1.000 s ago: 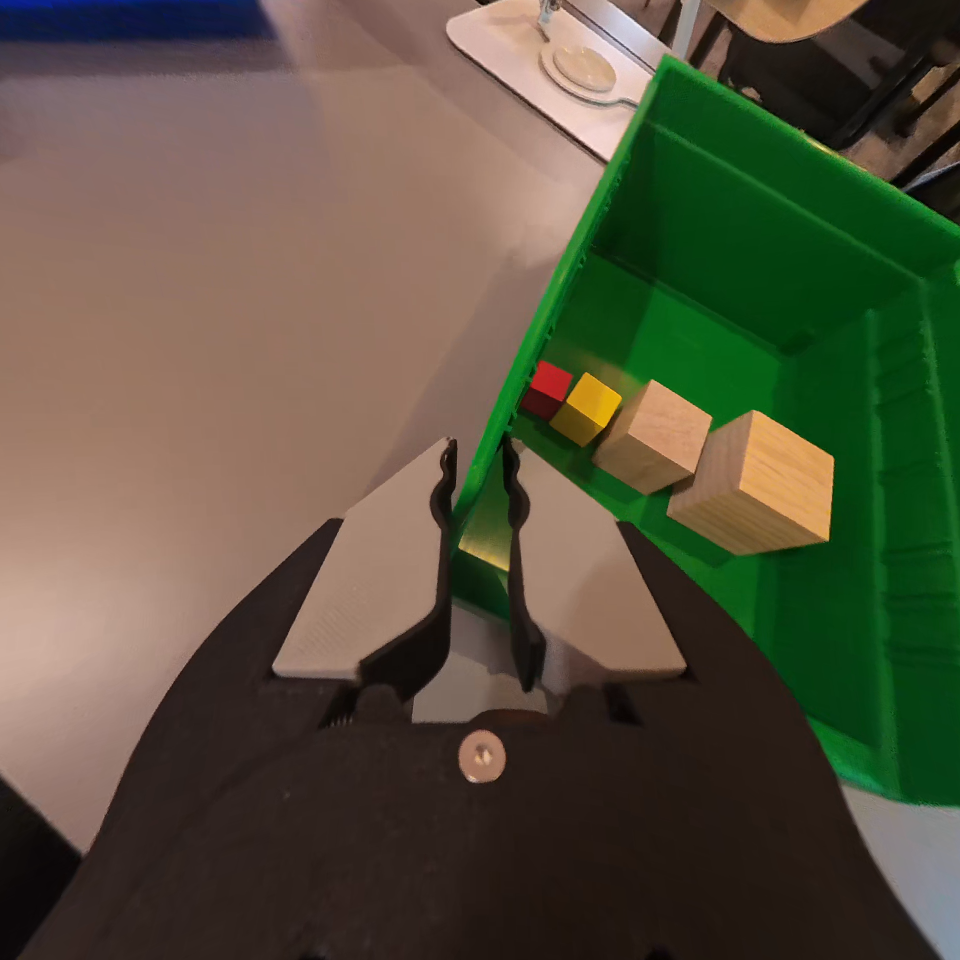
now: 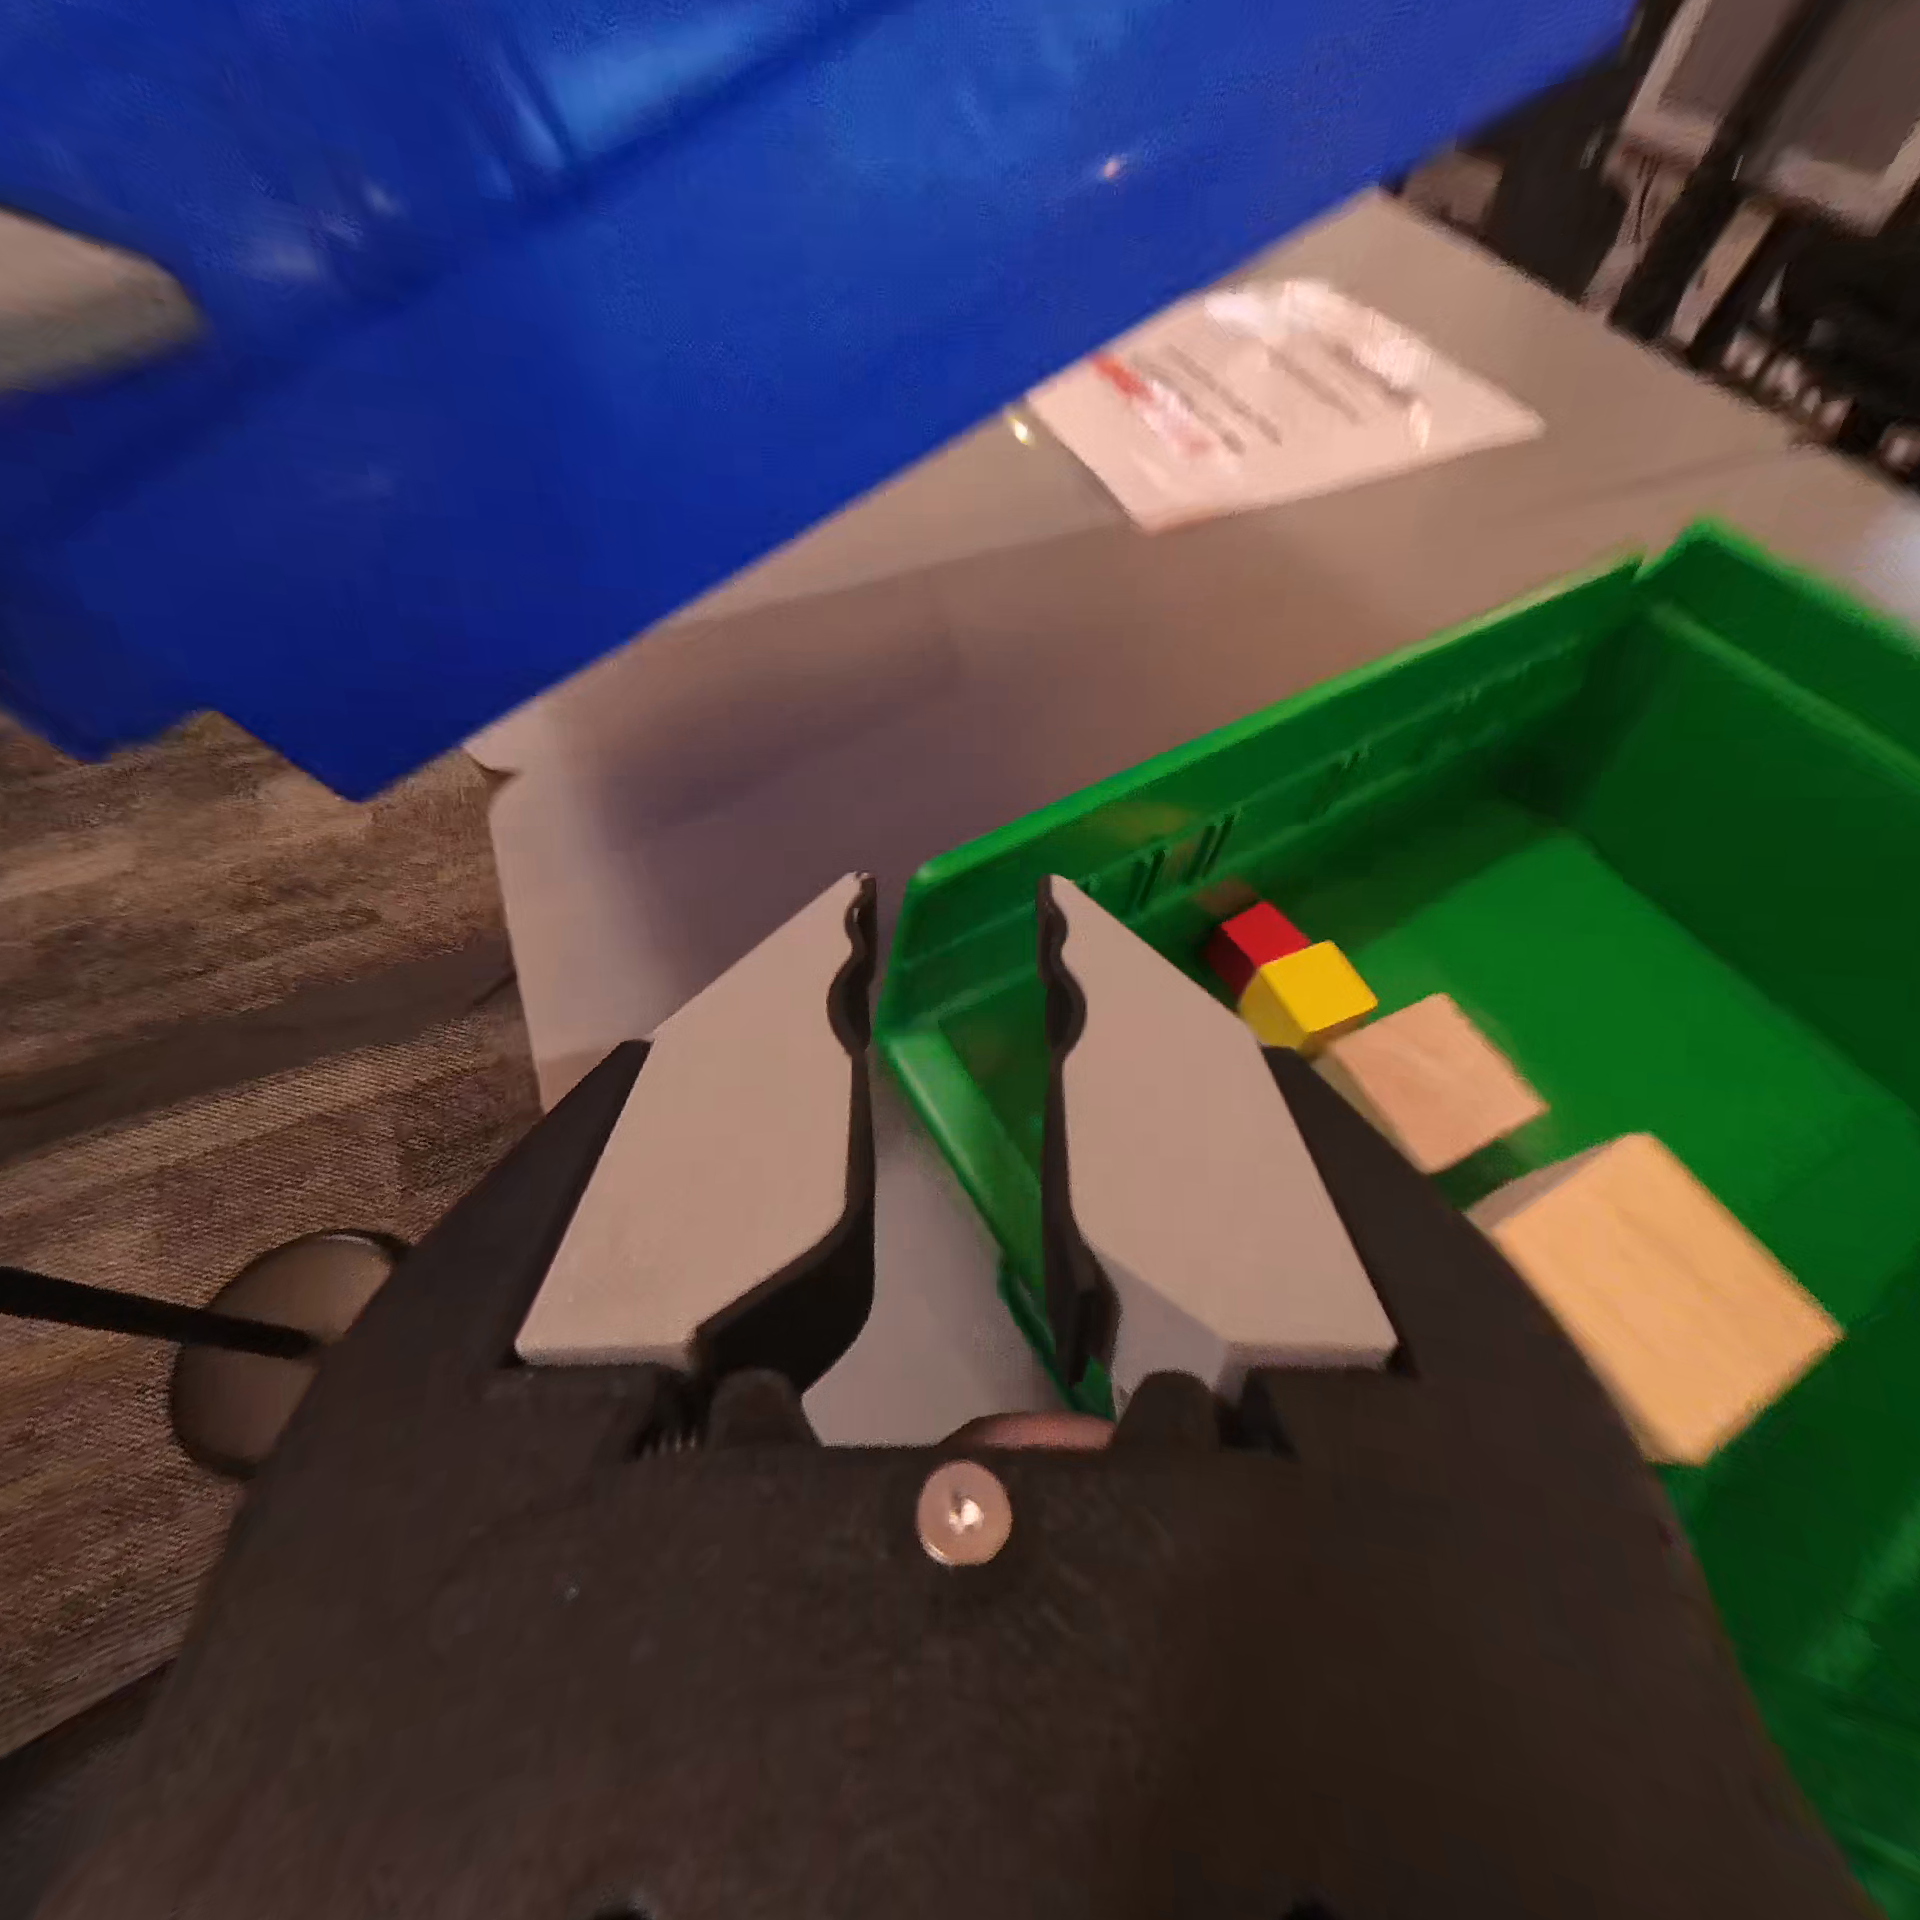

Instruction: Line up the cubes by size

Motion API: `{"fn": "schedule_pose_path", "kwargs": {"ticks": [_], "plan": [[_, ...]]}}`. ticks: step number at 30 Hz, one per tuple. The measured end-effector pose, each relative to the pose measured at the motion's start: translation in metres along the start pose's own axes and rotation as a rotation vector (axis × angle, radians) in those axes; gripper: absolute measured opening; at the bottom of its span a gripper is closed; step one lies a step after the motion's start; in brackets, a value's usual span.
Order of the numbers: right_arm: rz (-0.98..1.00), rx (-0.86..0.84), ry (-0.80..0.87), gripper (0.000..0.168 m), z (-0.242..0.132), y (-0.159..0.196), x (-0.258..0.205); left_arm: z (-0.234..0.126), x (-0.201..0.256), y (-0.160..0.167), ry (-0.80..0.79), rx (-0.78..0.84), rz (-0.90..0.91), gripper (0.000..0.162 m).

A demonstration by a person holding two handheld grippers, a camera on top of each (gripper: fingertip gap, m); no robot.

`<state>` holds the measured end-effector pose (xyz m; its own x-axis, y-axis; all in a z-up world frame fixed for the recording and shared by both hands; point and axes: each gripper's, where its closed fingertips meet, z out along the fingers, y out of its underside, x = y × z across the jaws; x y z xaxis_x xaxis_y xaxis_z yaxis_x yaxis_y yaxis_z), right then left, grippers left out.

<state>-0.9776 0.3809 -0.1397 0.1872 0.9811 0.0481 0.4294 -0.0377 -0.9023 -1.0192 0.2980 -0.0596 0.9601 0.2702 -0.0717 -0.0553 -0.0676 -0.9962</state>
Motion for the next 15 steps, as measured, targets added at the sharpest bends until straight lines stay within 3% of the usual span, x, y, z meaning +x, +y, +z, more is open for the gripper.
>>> {"fn": "schedule_pose_path", "kwargs": {"ticks": [5, 9, 13, 15], "plan": [[-0.090, 0.153, 0.016, 0.026, -0.083, -0.028, 0.022, -0.017, -0.024, -0.002, -0.041, 0.005, 0.028, 0.004], [-0.072, 0.143, 0.174, 0.001, -0.145, 0.011, 0.107, -0.027, -0.026, -0.013, -0.039, 0.021, 0.046, 0.003], [-0.072, -0.134, 0.229, 0.000, -0.132, 0.089, 0.175, -0.031, -0.001, -0.032, 0.006, 0.047, 0.086, 0.003], [-0.082, -0.189, 0.234, 0.000, -0.109, 0.107, 0.190, -0.030, 0.021, -0.044, 0.051, 0.072, 0.089, 0.003]]}}
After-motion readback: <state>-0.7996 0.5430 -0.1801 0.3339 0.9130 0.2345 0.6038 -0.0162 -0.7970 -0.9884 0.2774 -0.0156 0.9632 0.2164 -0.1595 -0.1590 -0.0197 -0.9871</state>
